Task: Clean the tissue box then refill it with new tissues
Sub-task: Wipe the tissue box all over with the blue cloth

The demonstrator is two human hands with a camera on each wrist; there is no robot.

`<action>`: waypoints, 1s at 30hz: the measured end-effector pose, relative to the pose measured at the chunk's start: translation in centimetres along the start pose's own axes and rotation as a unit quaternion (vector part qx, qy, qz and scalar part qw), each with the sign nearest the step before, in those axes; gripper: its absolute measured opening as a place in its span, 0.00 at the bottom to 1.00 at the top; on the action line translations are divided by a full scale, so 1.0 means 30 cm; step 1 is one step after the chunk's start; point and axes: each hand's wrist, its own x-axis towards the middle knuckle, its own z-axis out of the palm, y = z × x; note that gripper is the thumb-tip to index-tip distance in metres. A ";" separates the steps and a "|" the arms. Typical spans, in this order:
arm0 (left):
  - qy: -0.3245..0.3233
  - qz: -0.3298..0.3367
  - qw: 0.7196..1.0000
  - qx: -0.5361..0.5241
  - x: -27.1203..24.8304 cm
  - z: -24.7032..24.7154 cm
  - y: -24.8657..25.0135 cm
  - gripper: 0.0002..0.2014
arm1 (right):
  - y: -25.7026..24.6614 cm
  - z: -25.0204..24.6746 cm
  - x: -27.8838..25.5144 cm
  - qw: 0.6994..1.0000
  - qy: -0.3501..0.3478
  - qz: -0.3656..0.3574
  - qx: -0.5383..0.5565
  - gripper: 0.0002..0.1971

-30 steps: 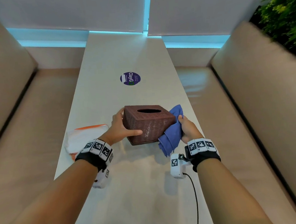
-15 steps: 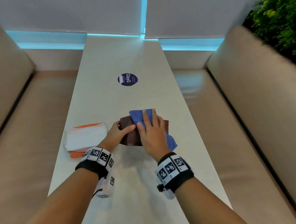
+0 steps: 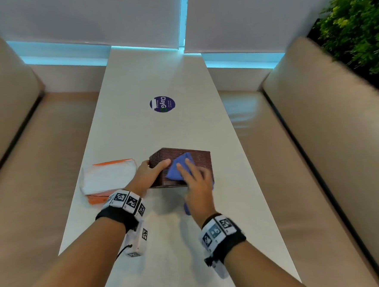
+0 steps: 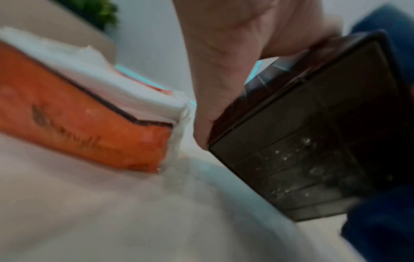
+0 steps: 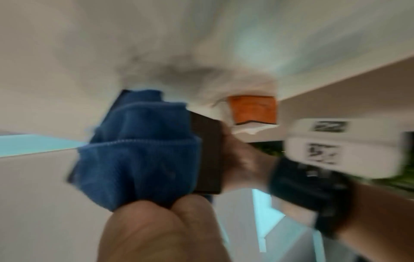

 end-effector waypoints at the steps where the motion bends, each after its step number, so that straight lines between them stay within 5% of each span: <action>1: -0.009 -0.012 1.000 -0.005 -0.003 -0.007 -0.002 0.17 | 0.038 -0.012 0.006 0.999 0.016 0.047 0.003 0.43; 3: -0.015 -0.023 1.000 -0.010 -0.009 -0.010 0.000 0.21 | 0.082 -0.049 0.027 0.988 0.000 0.156 0.001 0.41; 5: -0.005 -0.016 1.000 -0.005 -0.006 -0.004 0.005 0.22 | 0.069 -0.049 0.031 0.982 -0.017 0.186 -0.001 0.38; 8: -0.005 0.002 1.000 0.013 -0.009 0.013 0.017 0.14 | -0.019 -0.015 -0.001 1.000 0.022 0.013 -0.016 0.39; 10: -0.010 0.007 1.000 0.019 -0.020 0.020 0.022 0.09 | -0.020 -0.006 -0.016 0.999 0.012 -0.031 -0.002 0.38; 14: -0.007 -0.004 1.000 0.006 -0.034 0.003 0.018 0.13 | 0.092 -0.066 0.030 0.989 -0.059 0.134 -0.017 0.35; 17: 0.006 0.002 1.000 0.013 -0.059 0.008 0.023 0.15 | 0.157 -0.186 0.117 0.943 -0.052 0.286 0.164 0.16; 19: 0.009 0.005 1.000 0.016 -0.069 0.018 0.029 0.17 | 0.140 -0.249 0.181 0.927 0.004 0.265 0.265 0.09; 21: 0.004 0.012 0.999 0.031 -0.076 0.023 0.031 0.23 | 0.131 -0.224 0.226 0.920 -0.015 0.263 0.292 0.11; 23: 0.009 0.005 0.998 0.068 -0.072 0.026 0.026 0.44 | 0.111 -0.152 0.219 0.917 -0.122 0.315 0.212 0.27; 25: 0.022 -0.006 0.995 0.093 -0.051 0.026 0.001 0.58 | 0.064 -0.082 0.184 0.928 -0.129 0.327 0.124 0.31; 30: 0.028 -0.013 0.994 0.108 0.006 0.006 -0.043 0.56 | -0.085 -0.026 0.164 0.954 -0.081 0.242 0.160 0.30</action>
